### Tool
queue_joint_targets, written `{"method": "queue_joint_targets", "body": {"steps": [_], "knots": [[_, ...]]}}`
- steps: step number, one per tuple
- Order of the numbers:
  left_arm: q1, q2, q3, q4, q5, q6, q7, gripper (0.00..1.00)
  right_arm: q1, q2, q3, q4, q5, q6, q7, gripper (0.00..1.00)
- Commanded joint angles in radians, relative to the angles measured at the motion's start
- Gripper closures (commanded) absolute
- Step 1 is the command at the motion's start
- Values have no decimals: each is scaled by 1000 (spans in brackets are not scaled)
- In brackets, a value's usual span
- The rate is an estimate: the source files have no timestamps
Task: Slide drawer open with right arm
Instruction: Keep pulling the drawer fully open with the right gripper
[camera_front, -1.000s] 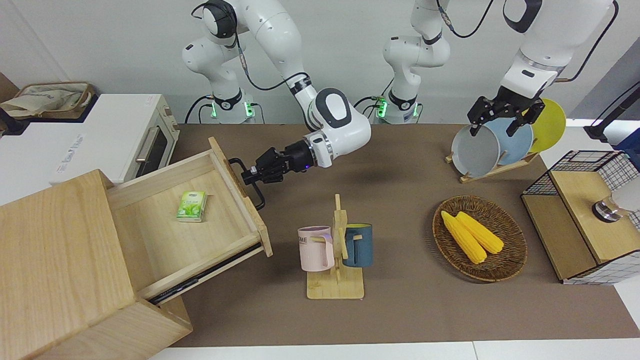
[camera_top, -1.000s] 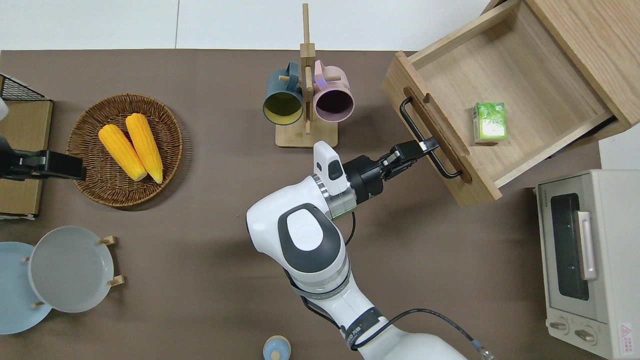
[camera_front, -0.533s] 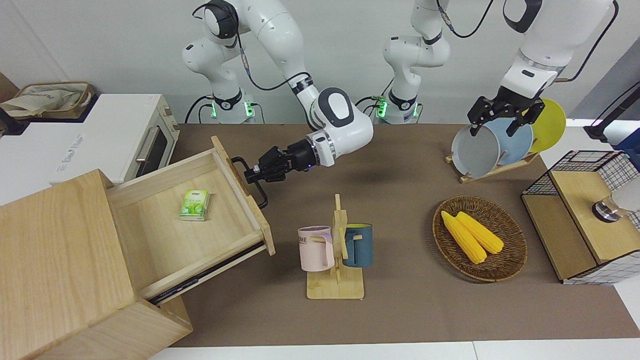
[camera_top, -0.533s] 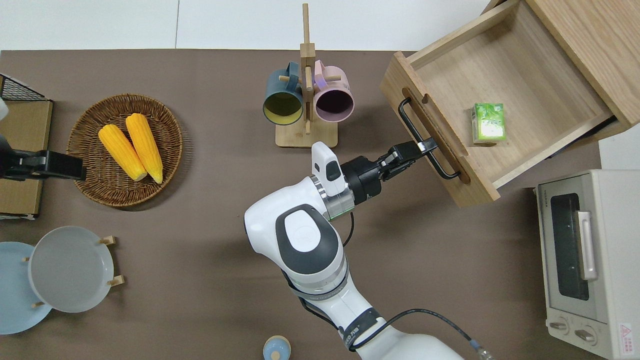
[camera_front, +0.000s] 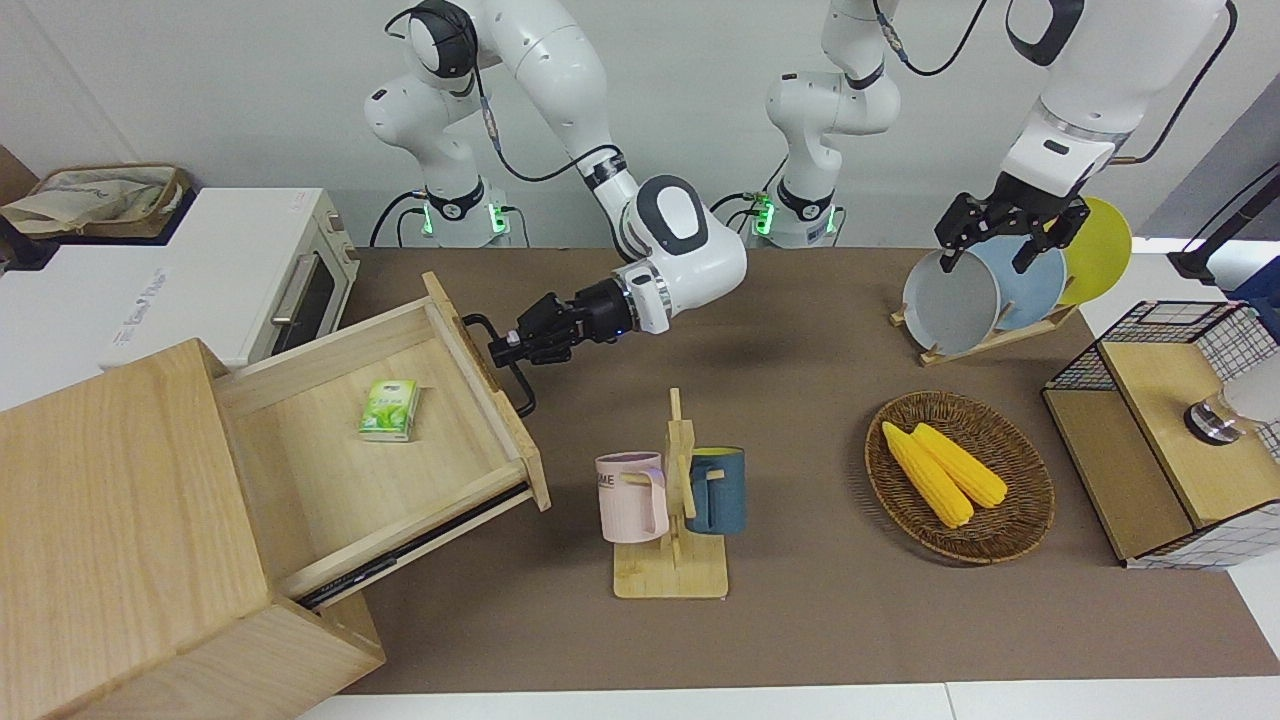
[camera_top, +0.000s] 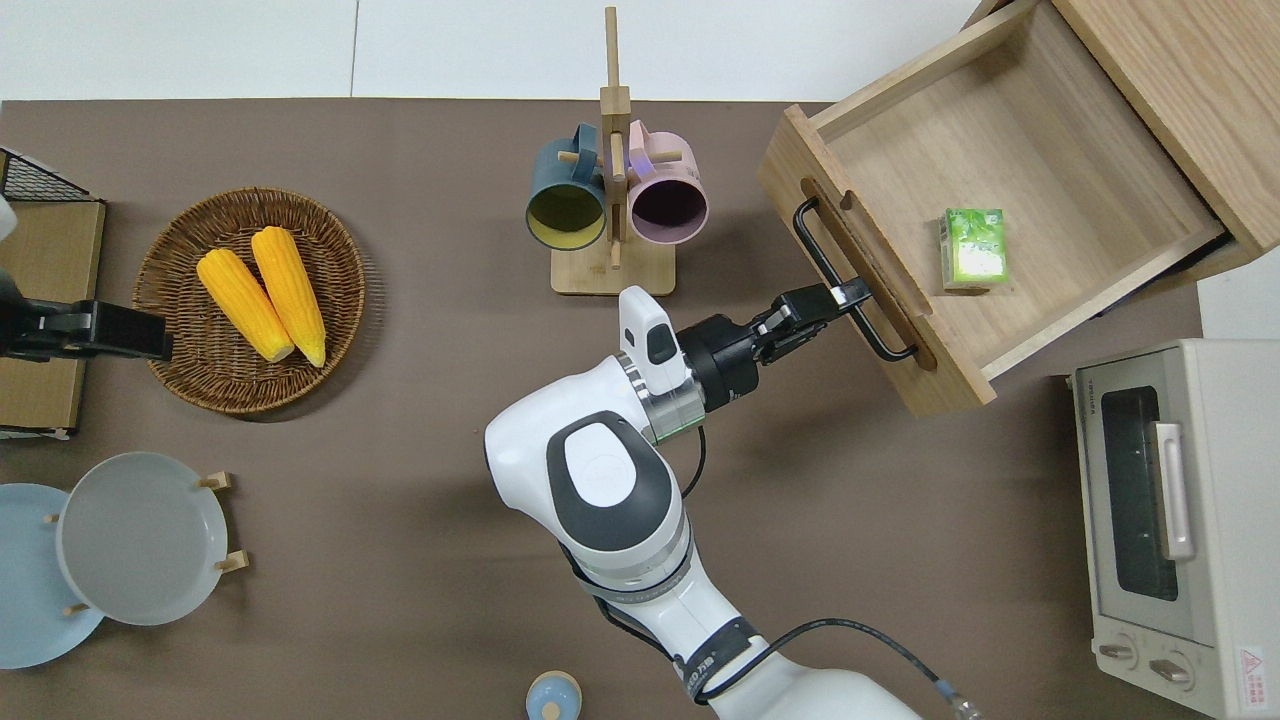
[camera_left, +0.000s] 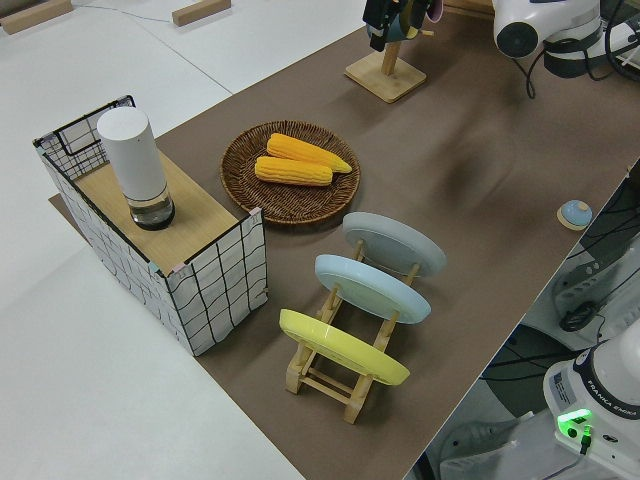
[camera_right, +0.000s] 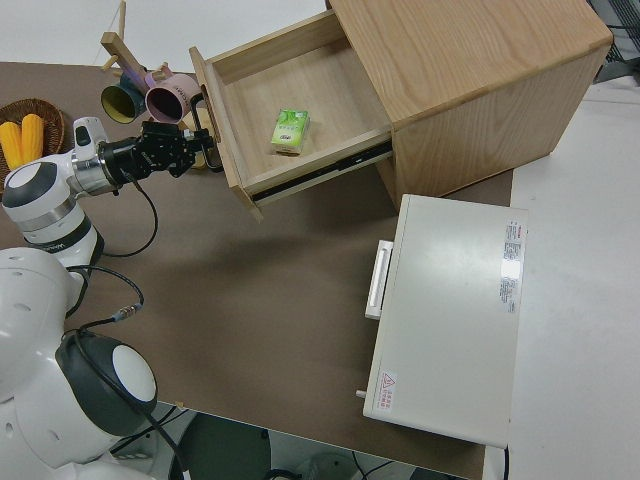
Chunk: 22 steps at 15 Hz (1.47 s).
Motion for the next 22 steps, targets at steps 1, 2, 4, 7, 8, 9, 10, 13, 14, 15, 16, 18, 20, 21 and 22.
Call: {"method": "queue_joint_targets", "body": {"steps": [1, 2, 4, 7, 8, 9, 10, 13, 14, 15, 16, 18, 20, 21, 22], "knots": [[-17, 12, 16, 20, 14, 1, 6, 5, 4, 18, -3, 39, -10, -4, -33, 14], [-17, 12, 16, 20, 14, 1, 6, 5, 2, 18, -3, 39, -10, -2, -32, 19], [-17, 12, 16, 20, 14, 1, 6, 5, 2, 18, -3, 38, -10, -2, -23, 17], [-17, 12, 16, 20, 14, 1, 6, 5, 6, 18, -3, 36, -4, -2, 34, 15], [-17, 12, 16, 20, 14, 1, 6, 2, 6, 18, -3, 36, 1, -2, 45, 15], [-17, 12, 16, 20, 15, 1, 6, 2, 7, 18, -3, 36, 3, -2, 52, 15], [-17, 12, 16, 20, 15, 1, 6, 5, 9, 18, -3, 36, 4, -4, 66, 15], [-17, 12, 16, 20, 14, 1, 6, 5, 13, 15, -3, 43, 47, 1, 134, 15], [-17, 12, 16, 20, 14, 1, 6, 5, 12, 13, -1, 59, 71, 2, 160, 15], [-17, 12, 16, 20, 14, 1, 6, 5, 13, 13, -3, 81, 110, 4, 177, 15], [-17, 12, 16, 20, 14, 1, 6, 2, 13, 13, -3, 104, 140, 5, 189, 15], [-17, 12, 16, 20, 14, 1, 6, 5, 13, 10, -1, 145, 199, 7, 201, 15], [-17, 12, 16, 20, 14, 1, 6, 2, 15, 7, -1, 199, 281, 7, 226, 15], [-17, 12, 16, 20, 15, 1, 6, 2, 13, 4, -1, 223, 326, 7, 239, 15], [-17, 12, 16, 20, 14, 1, 6, 5, 15, 1, -1, 246, 361, 7, 249, 15]]}}
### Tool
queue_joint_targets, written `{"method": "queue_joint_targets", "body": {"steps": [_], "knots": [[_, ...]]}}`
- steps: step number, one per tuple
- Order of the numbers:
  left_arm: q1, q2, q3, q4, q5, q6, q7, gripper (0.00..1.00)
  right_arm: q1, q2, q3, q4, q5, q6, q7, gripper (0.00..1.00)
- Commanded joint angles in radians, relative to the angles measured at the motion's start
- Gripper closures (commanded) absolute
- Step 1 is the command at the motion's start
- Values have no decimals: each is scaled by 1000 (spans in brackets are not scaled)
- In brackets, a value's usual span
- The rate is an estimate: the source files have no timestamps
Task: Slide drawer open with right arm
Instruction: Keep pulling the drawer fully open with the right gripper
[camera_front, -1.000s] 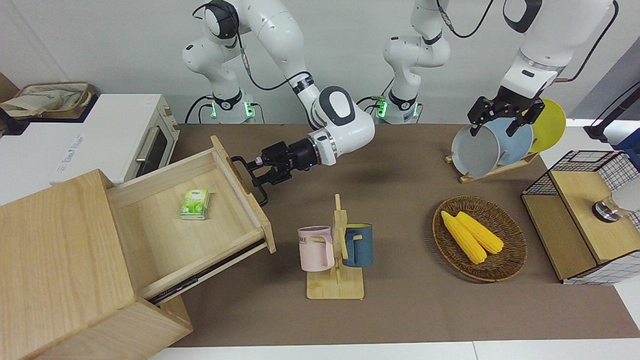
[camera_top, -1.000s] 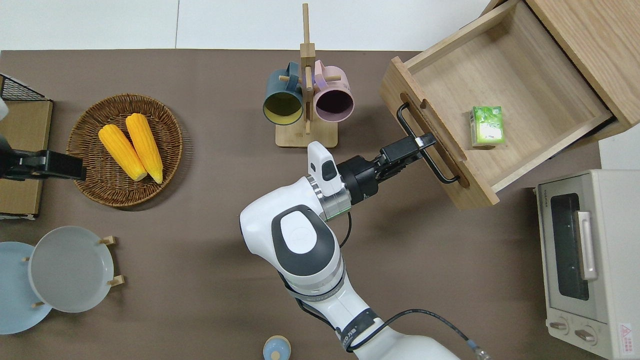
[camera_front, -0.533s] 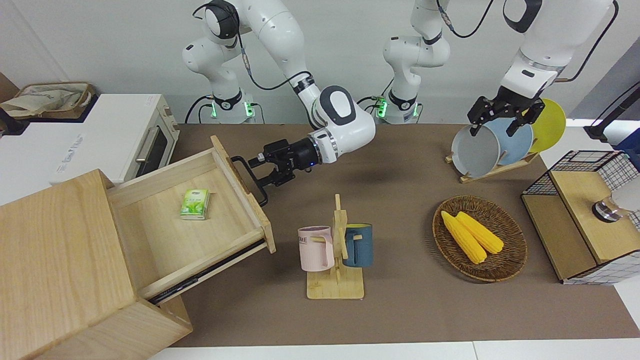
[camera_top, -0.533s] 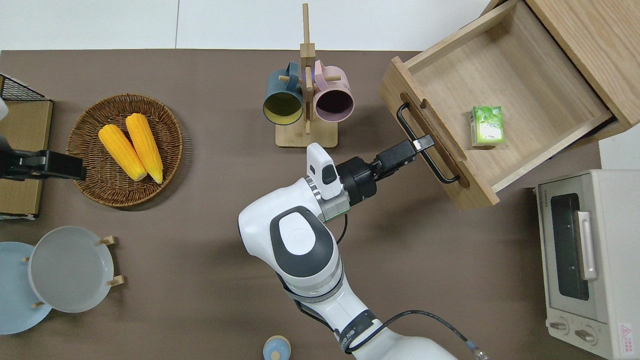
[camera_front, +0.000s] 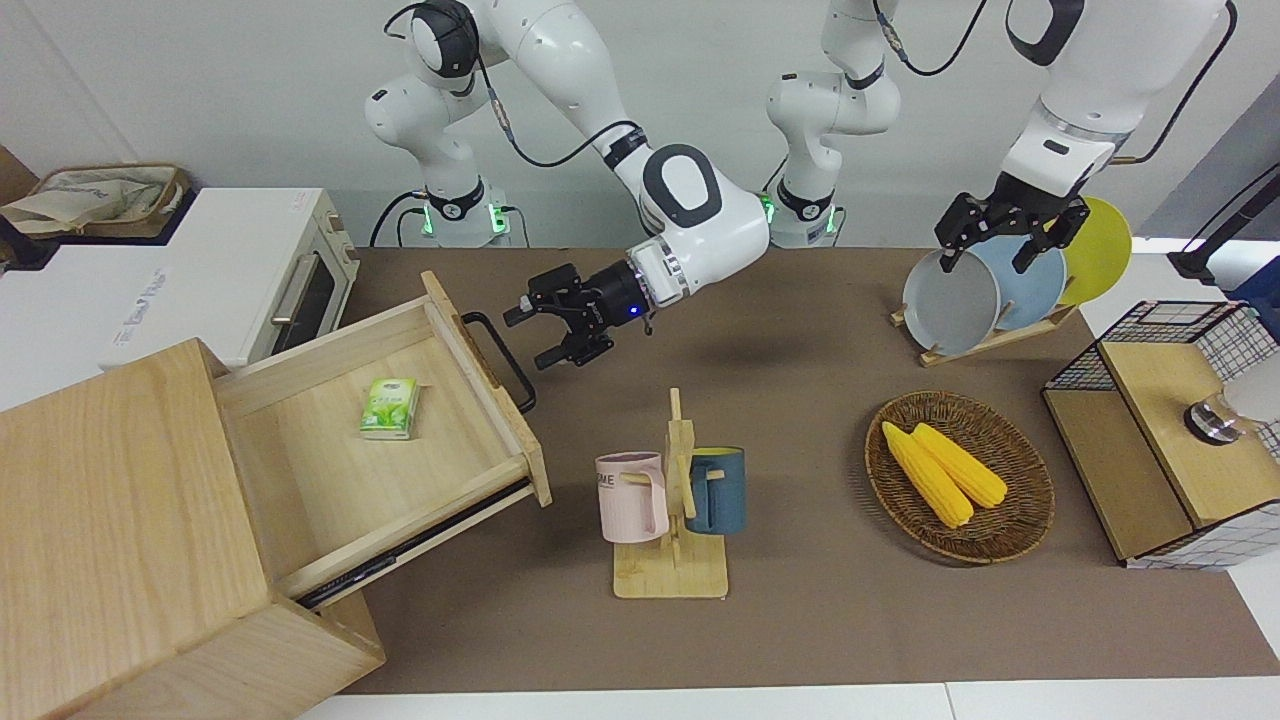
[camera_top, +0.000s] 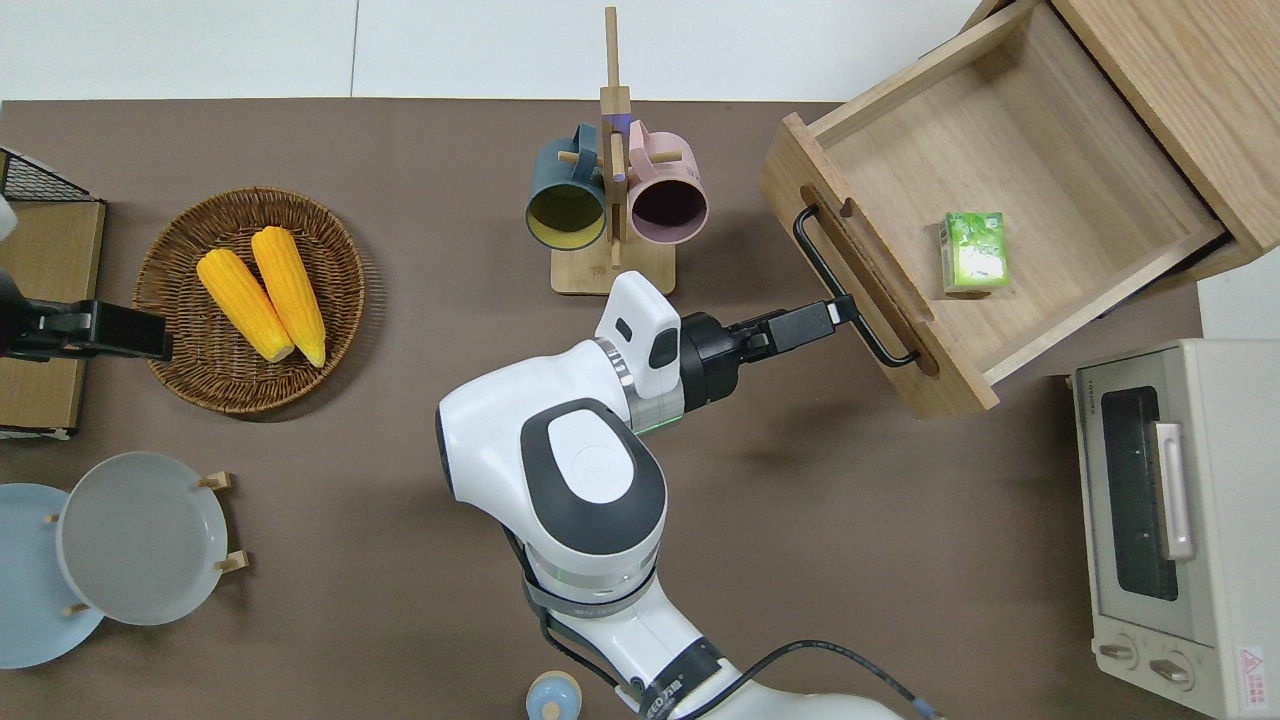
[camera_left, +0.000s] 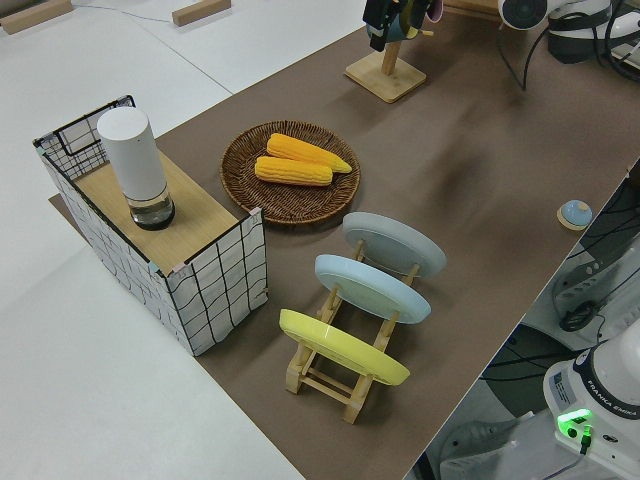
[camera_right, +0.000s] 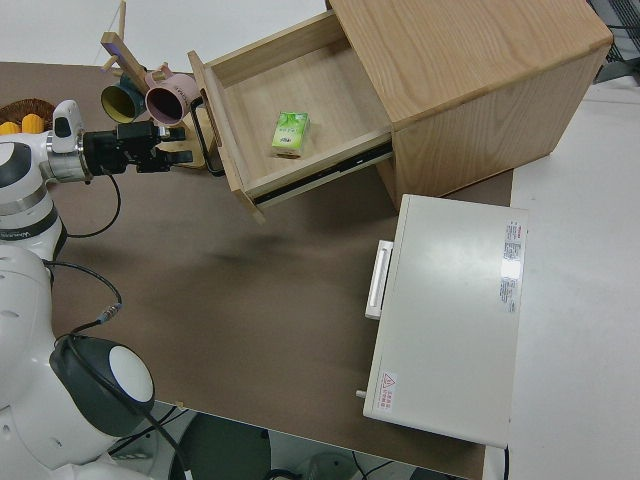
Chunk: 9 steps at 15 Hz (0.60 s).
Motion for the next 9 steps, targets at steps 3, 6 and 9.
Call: {"method": "queue_joint_targets", "body": {"steps": [3, 6, 9], "knots": [[-17, 12, 16, 20, 14, 1, 6, 5, -8, -35, -2, 111, 194, 6, 51, 15], [-17, 12, 16, 20, 14, 1, 6, 5, -37, -81, -2, 112, 266, 7, 49, 15], [-17, 12, 16, 20, 14, 1, 6, 2, -90, -136, -2, 112, 367, 20, 41, 15]]}}
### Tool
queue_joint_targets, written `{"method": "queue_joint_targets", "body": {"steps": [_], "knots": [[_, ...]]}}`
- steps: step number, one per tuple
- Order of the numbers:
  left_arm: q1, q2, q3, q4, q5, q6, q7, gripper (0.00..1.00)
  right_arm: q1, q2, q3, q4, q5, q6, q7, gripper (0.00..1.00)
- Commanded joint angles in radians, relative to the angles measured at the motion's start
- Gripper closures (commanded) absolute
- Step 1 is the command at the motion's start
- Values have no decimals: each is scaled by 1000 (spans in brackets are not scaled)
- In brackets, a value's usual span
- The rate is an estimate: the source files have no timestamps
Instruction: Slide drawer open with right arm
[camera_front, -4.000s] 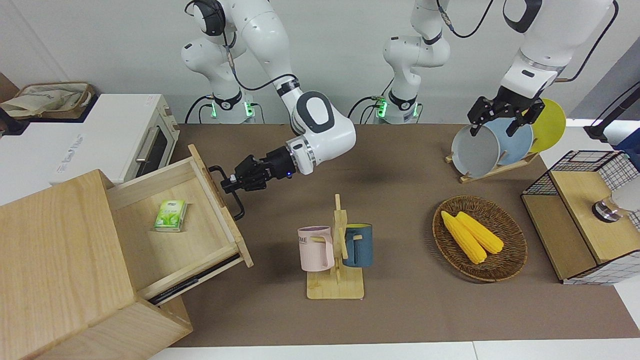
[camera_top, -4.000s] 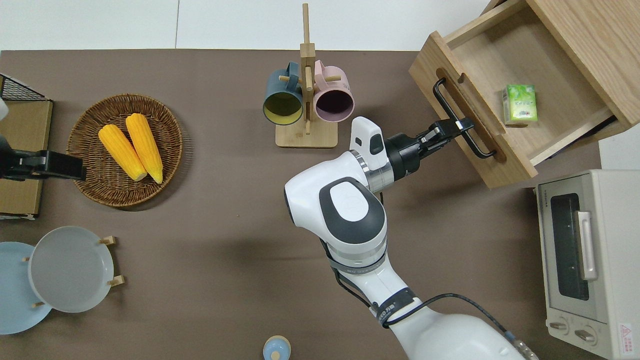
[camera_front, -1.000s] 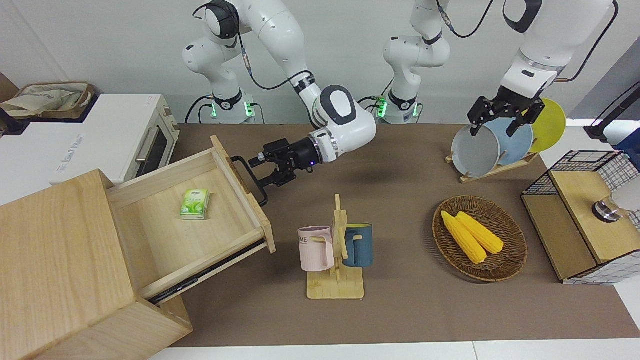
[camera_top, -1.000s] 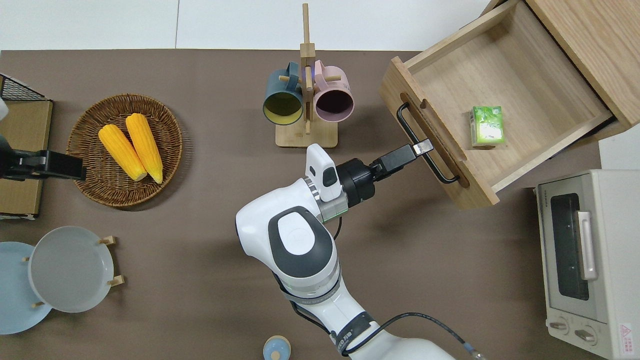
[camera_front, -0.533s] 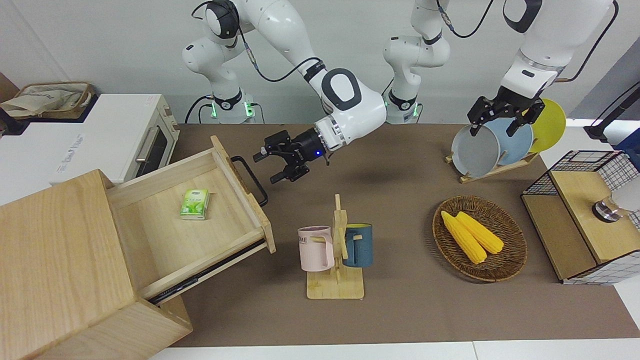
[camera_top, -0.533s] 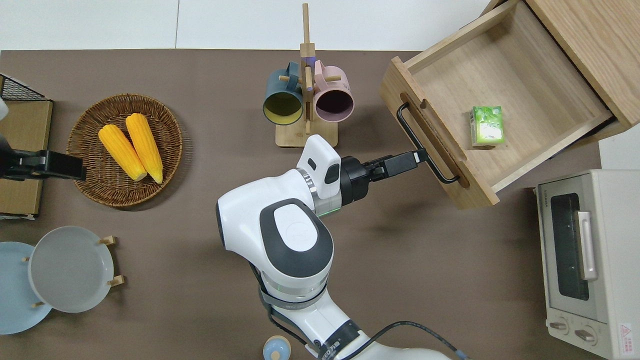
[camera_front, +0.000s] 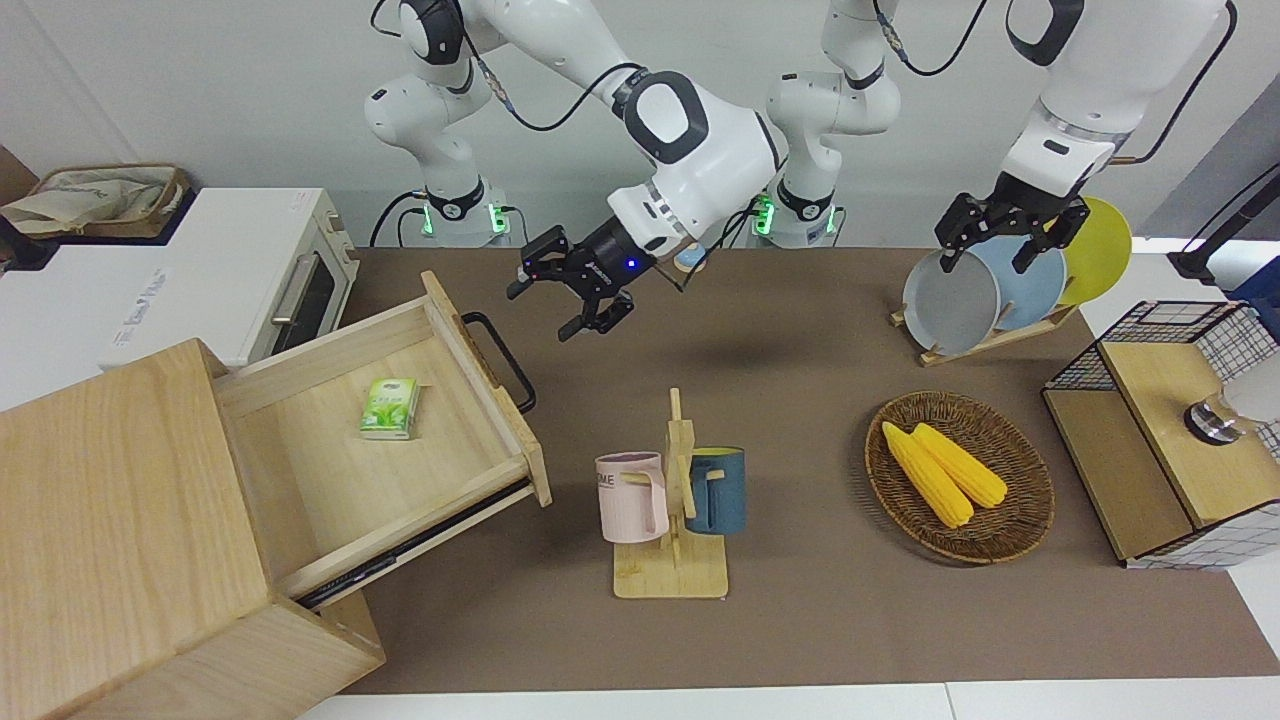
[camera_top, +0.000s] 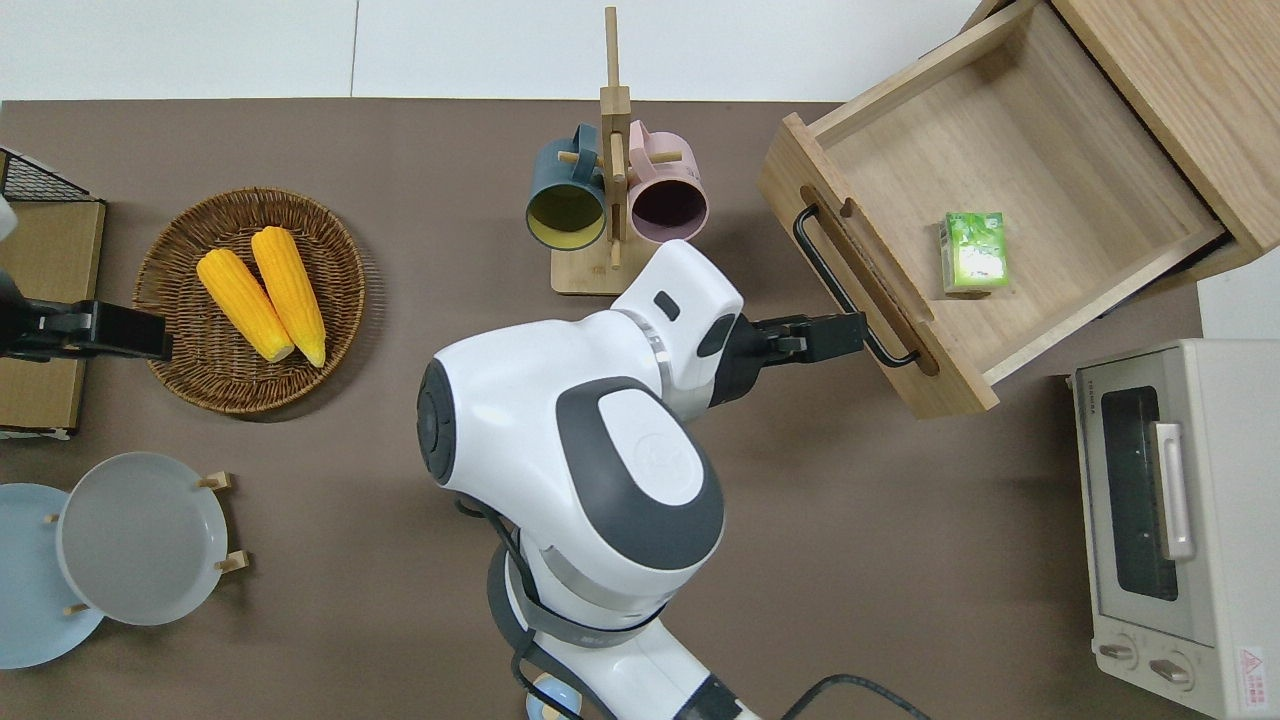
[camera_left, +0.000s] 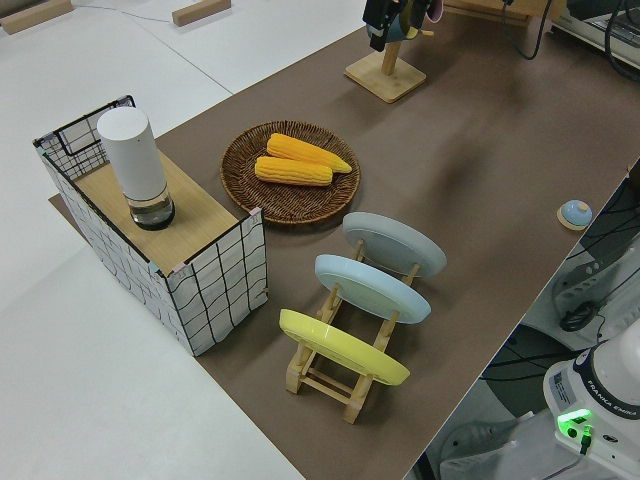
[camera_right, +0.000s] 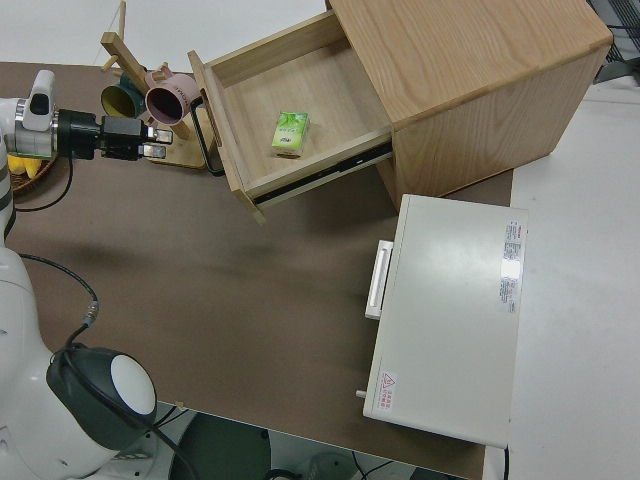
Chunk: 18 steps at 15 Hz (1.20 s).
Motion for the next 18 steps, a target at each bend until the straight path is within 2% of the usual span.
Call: {"method": "queue_joint_targets", "body": {"steps": [1, 7, 10, 11, 14, 15, 18], "knots": [[-17, 12, 16, 20, 15, 1, 6, 2, -80, -73, 10, -8, 121, 20, 4, 15], [-17, 12, 16, 20, 14, 1, 6, 5, -223, -184, 11, -9, 258, 48, -145, 15], [-17, 12, 16, 20, 14, 1, 6, 5, -288, -222, 14, -12, 309, 49, -226, 15], [-17, 12, 16, 20, 15, 1, 6, 5, -317, -231, 37, -12, 309, 49, -252, 15], [-17, 12, 16, 20, 14, 1, 6, 5, -459, -267, 137, -22, 344, 73, -275, 15], [-17, 12, 16, 20, 14, 1, 6, 2, -499, -277, 149, -23, 379, 83, -277, 15], [-17, 12, 16, 20, 14, 1, 6, 2, -573, -296, 152, -25, 459, 89, -320, 15]]}}
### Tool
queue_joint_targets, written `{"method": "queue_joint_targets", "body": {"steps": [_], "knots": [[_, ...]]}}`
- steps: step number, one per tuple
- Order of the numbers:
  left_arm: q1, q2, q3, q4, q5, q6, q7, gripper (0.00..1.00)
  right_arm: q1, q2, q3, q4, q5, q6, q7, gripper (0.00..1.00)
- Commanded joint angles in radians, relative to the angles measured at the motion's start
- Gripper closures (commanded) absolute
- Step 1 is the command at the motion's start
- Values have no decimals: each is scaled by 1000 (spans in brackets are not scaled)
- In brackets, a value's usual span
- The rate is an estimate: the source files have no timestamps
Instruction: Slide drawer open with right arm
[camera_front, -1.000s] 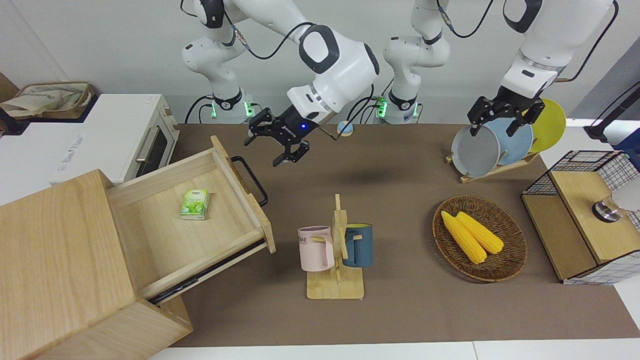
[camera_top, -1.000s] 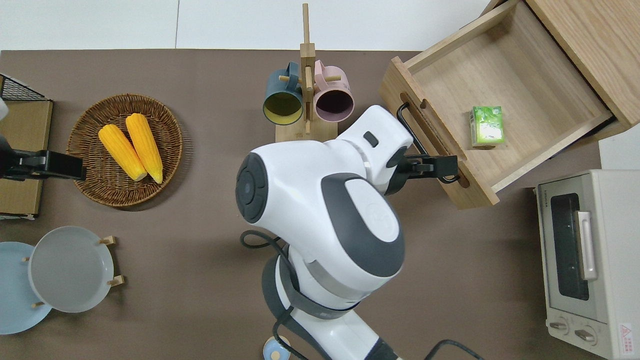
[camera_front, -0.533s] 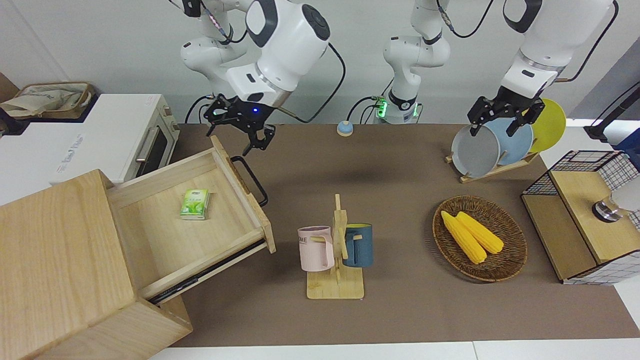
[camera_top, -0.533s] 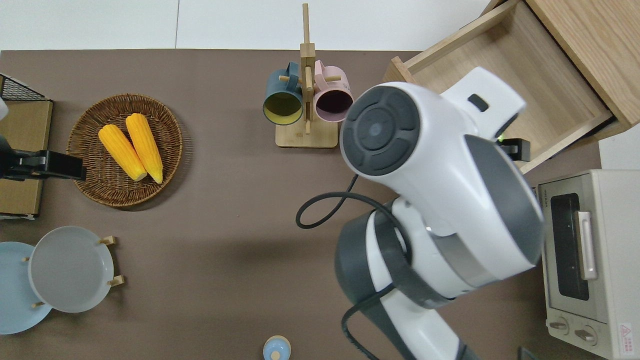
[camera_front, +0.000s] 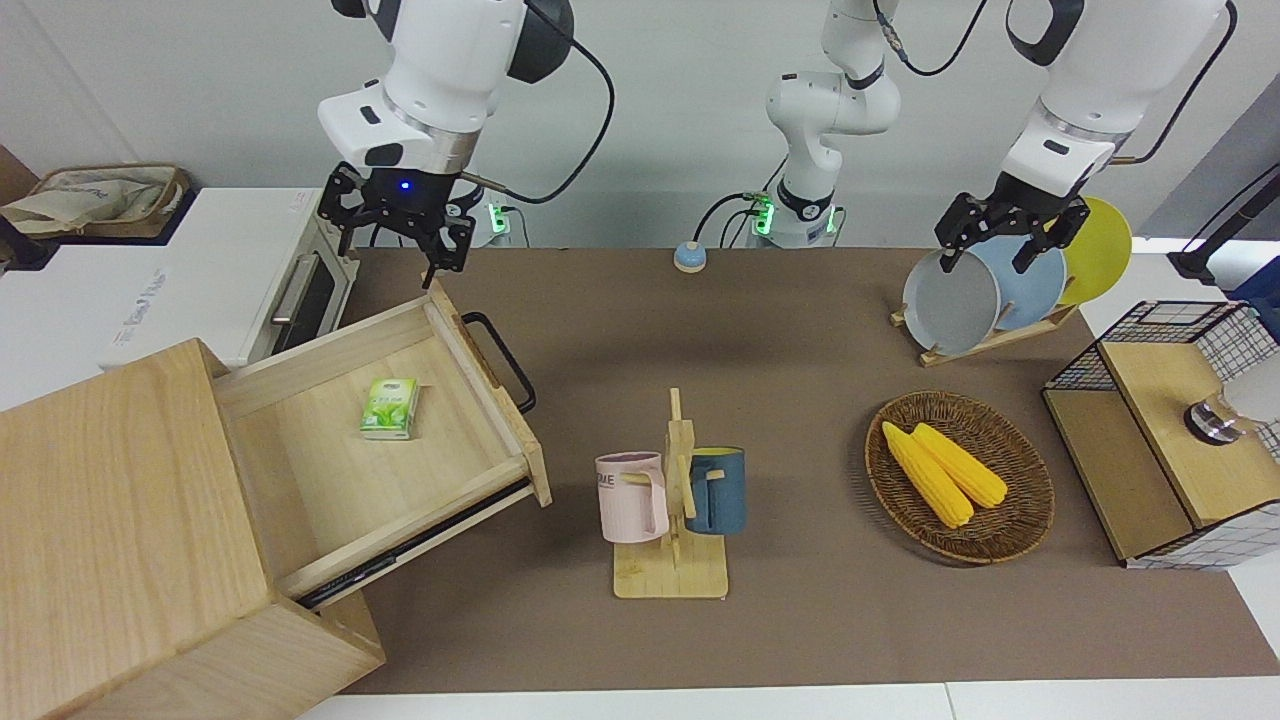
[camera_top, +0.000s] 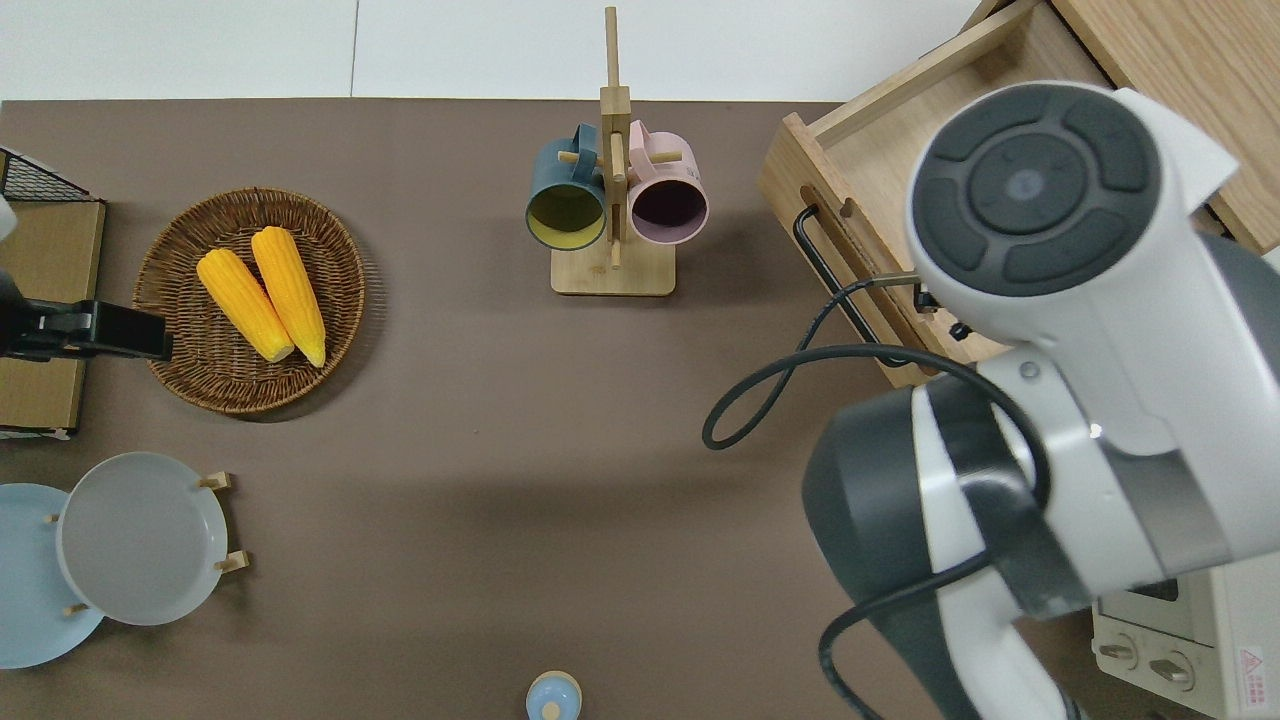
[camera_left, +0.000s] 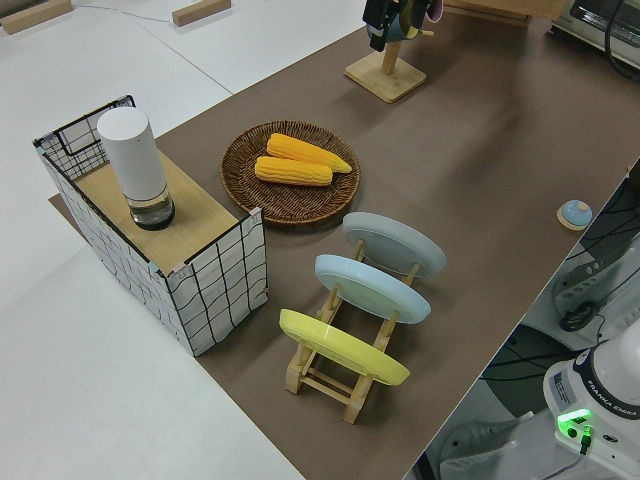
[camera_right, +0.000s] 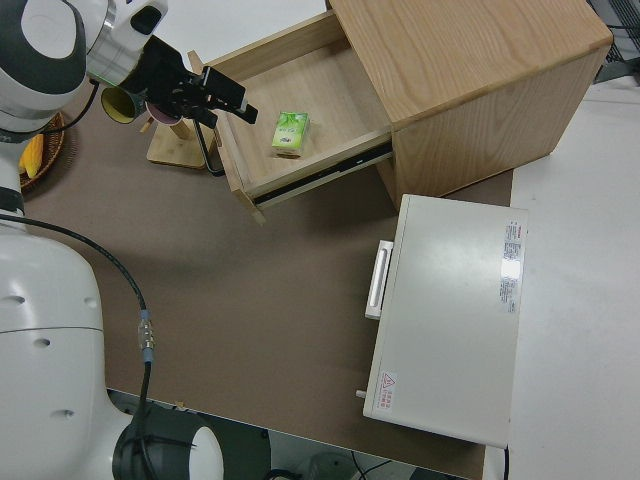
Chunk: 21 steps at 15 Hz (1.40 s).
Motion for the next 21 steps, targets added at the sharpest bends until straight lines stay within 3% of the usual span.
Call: {"method": "queue_joint_targets", "body": {"steps": [1, 4, 6, 11, 15, 17, 21], "knots": [[-17, 12, 16, 20, 15, 1, 6, 2, -113, -43, 28, -33, 98, 35, -78, 15], [-17, 12, 16, 20, 14, 1, 6, 2, -197, -55, 28, -41, 208, 50, -98, 15], [-17, 12, 16, 20, 14, 1, 6, 5, -245, -72, 28, -71, 259, 84, -122, 15], [-17, 12, 16, 20, 14, 1, 6, 5, -319, -73, 28, -111, 384, 141, -169, 15], [-17, 12, 16, 20, 14, 1, 6, 5, -331, -75, 28, -159, 415, 196, -173, 15], [-17, 12, 16, 20, 14, 1, 6, 5, -343, -75, 28, -179, 449, 220, -240, 15], [-17, 12, 16, 20, 14, 1, 6, 5, -356, -73, 28, -193, 454, 195, -261, 15]]}}
